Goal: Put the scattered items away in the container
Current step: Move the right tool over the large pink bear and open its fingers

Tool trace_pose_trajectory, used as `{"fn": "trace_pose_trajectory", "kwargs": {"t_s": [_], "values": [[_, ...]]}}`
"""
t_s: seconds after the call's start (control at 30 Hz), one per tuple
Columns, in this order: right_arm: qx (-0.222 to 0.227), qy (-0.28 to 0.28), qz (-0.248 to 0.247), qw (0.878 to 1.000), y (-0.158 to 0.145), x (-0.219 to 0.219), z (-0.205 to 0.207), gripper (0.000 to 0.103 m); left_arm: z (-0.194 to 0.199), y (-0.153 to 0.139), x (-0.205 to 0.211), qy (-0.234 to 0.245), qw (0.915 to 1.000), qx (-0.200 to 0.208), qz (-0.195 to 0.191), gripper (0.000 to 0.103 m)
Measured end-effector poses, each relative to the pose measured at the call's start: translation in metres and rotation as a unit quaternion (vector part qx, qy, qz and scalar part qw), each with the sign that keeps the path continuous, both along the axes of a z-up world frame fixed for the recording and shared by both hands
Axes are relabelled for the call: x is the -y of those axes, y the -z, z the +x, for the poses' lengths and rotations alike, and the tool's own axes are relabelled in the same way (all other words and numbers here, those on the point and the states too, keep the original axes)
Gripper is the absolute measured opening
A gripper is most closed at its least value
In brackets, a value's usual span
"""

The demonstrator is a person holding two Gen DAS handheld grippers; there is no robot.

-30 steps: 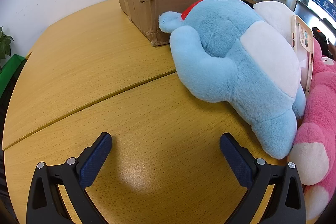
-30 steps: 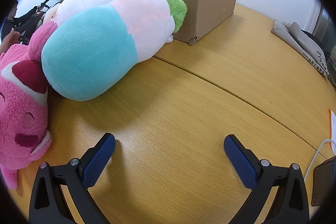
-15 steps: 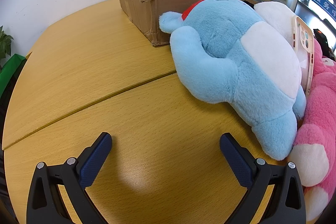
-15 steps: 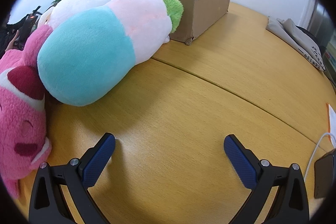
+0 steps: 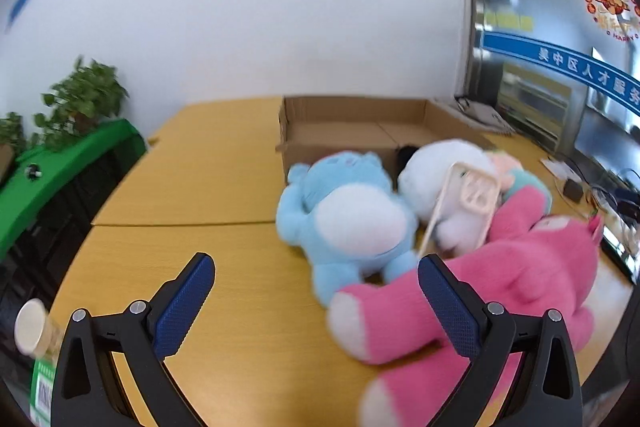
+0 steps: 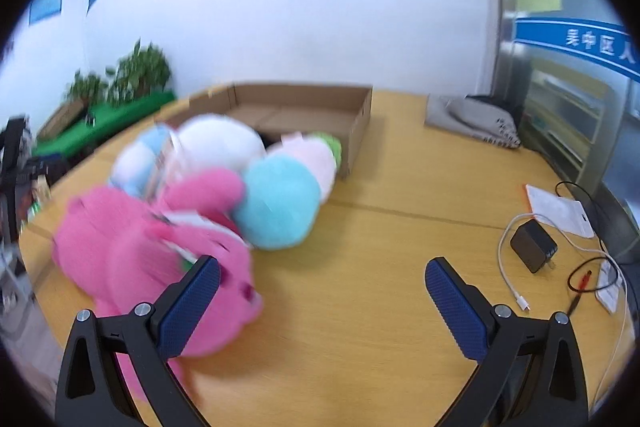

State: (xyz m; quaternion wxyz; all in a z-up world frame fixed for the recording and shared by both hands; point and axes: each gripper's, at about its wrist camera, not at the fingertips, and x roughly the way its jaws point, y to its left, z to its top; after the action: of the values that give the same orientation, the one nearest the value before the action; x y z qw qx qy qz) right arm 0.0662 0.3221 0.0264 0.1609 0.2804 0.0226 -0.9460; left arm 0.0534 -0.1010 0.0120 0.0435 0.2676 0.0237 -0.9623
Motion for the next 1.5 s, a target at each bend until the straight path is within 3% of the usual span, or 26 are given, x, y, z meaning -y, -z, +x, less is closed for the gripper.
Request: {"fn": "trace_pose_trajectory", "kwargs": {"t_s": [0.1,0.2,0.4,0.53,0.93,1.5], "values": [[0.018,0.014,-0.034,0.999,-0.004,0.030,0.004,0.102,0.002,-0.015,-0.042,0.013,0.9999,-0.001,0.007,0.103],[0.026,0.020,-0.010,0.999,0.001,0.069,0.017,0.102,0.004,-0.017,-0.065,0.051,0.9981,0.021,0.027,0.103],[0.077,0.034,0.027,0.996,0.019,0.106,0.032,0.102,0.004,0.002,-0.090,0.026,0.9942,0.071,0.077,0.103],[0.062,0.065,0.064,0.994,0.017,0.105,0.037,0.102,0.008,0.008,-0.092,0.017,0.9918,0.091,0.087,0.103],[0.075,0.058,0.049,0.994,0.020,0.102,0.031,0.102,0.002,0.015,-0.080,0.021,0.9846,0.106,0.137,0.103],[0.095,0.046,0.025,0.994,0.032,0.097,0.018,0.102,-0.011,0.024,-0.086,0.049,0.9785,0.128,0.154,0.103]]}}
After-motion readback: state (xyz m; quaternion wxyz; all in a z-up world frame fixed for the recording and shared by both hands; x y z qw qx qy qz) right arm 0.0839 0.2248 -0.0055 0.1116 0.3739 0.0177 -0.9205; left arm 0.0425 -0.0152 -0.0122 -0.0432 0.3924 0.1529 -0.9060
